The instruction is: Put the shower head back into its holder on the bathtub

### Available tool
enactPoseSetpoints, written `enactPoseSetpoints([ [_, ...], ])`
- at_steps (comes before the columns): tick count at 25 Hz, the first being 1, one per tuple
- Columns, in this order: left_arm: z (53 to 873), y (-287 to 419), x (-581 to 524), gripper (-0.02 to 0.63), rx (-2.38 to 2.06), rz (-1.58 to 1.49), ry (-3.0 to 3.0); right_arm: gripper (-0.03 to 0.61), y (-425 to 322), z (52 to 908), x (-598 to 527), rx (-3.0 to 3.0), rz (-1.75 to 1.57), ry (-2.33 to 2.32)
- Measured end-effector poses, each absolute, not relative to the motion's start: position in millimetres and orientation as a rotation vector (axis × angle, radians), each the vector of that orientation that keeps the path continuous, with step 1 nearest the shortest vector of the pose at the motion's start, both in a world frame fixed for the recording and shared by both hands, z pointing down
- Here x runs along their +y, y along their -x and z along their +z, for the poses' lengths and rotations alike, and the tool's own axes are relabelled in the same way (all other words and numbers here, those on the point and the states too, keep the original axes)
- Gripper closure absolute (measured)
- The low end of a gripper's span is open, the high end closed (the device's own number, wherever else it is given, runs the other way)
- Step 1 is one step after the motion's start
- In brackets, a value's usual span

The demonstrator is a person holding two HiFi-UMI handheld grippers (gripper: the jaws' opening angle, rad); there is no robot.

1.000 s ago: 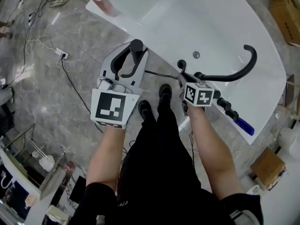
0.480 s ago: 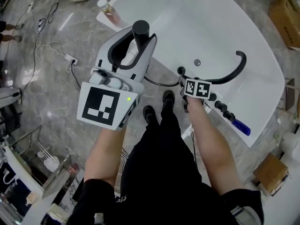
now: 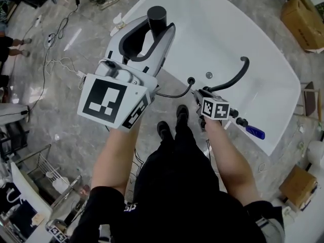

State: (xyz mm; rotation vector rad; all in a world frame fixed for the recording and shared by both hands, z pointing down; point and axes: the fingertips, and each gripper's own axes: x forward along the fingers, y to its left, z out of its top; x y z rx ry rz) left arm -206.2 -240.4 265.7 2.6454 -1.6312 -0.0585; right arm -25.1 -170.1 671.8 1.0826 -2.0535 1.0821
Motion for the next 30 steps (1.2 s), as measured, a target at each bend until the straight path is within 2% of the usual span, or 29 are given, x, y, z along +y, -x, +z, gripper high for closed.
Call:
enactPoseSetpoints([
  [7, 201, 183, -216, 0.471, -1.555, -0.042, -2.760, 0.519, 2, 506, -173, -2.366, 0.761, -1.204],
  [12, 142, 136, -198, 0.471, -1.384, -0.137, -2.885, 0.526, -21, 417, -181, -2.516, 0.599, -1.268],
  [14, 126, 118, -193, 0.472, -1.305, -0.162, -2.921, 0.490, -1, 397, -174, -2.605, 0.530, -1.136],
  [16, 121, 105, -190, 0.472, -1.257, -0.166, -2.932, 0.390, 35, 396, -156, -2.672, 0.483, -0.921],
  [19, 120, 88, -185, 0.472, -1.208, -0.180, -2.933, 0.300, 89, 420, -129, -2.707, 0.464, -0.663],
  [22, 117, 72, -179, 0.472, -1.160, -0.226, -2.924, 0.287, 118, 453, -115, -2.703, 0.521, -0.554],
  [24, 115, 68, -174, 0.472, -1.146, -0.255, -2.915, 0.300, 128, 477, -107, -2.663, 0.540, -0.502],
  [25, 114, 68, -173, 0.472, -1.148, -0.261, -2.914, 0.334, 130, 488, -103, -2.636, 0.531, -0.483],
  [27, 113, 74, -172, 0.472, -1.172, -0.252, -2.915, 0.491, 124, 503, -102, -2.589, 0.505, -0.474],
  [28, 113, 77, -172, 0.472, -1.191, -0.237, -2.915, 0.530, 118, 506, -104, -2.575, 0.500, -0.483],
  [30, 118, 84, -174, 0.472, -1.234, -0.207, -2.905, 0.543, 98, 508, -112, -2.559, 0.509, -0.508],
])
